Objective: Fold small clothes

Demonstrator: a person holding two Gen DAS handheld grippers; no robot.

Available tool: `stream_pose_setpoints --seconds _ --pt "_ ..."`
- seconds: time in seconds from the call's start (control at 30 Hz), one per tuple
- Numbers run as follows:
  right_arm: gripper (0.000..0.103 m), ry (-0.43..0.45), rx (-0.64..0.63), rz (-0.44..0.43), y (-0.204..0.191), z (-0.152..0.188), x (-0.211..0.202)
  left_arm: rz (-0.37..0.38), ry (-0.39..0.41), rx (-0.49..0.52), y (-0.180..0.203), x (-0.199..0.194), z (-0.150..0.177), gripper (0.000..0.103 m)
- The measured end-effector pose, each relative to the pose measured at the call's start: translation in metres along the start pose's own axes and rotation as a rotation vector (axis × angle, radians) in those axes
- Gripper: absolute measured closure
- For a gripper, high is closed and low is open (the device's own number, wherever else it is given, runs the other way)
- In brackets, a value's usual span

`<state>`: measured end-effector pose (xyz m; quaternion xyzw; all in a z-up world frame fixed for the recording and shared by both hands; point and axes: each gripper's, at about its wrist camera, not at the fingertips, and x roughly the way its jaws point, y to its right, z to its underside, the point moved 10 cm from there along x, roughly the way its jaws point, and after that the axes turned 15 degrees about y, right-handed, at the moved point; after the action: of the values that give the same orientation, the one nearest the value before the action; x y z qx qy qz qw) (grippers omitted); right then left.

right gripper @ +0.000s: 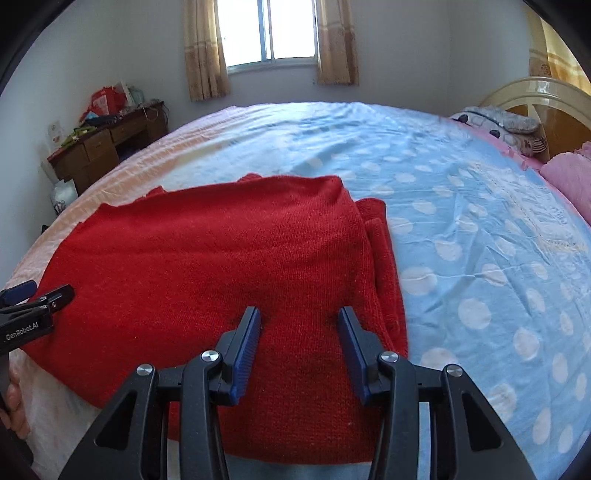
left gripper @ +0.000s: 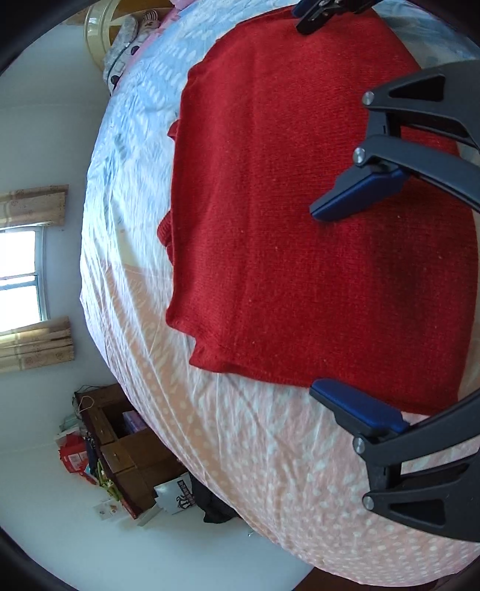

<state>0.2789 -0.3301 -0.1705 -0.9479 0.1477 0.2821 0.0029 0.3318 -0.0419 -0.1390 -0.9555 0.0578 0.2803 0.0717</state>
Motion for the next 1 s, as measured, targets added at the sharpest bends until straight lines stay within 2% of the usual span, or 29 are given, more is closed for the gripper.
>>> stream_pose_setpoints --seconds 0.17,0.37,0.57,0.7,0.8,0.9,0.93,1.0 --pt "0.056 0.023 -0.065 0.028 -0.006 0.002 0.0 -0.022 0.023 0.002 -0.003 0.004 0.007 0.002" --pt "0.051 0.056 -0.001 -0.036 -0.003 0.002 -0.003 0.04 -0.036 -0.131 -0.016 -0.009 0.019 0.001" --pt "0.047 0.06 0.0 -0.054 -0.004 0.001 -0.002 0.038 -0.051 -0.163 -0.027 -0.036 0.041 0.001" --pt "0.044 0.051 -0.003 -0.063 -0.007 0.001 -0.001 0.074 -0.078 -0.21 -0.031 -0.046 0.052 0.001" --pt "0.043 0.029 -0.019 -0.053 -0.008 0.002 0.0 0.079 -0.072 -0.213 -0.038 -0.056 0.045 0.001" --pt "0.043 -0.032 -0.063 -0.041 -0.011 0.001 -0.004 0.085 -0.017 -0.203 -0.052 -0.073 0.023 0.001" --pt "0.043 -0.055 -0.064 -0.054 -0.013 0.0 -0.01 0.09 0.004 -0.198 -0.057 -0.08 0.015 0.001" --pt "0.043 -0.068 -0.005 -0.138 -0.019 -0.006 -0.03 0.094 0.045 -0.191 -0.07 -0.093 -0.004 0.001"
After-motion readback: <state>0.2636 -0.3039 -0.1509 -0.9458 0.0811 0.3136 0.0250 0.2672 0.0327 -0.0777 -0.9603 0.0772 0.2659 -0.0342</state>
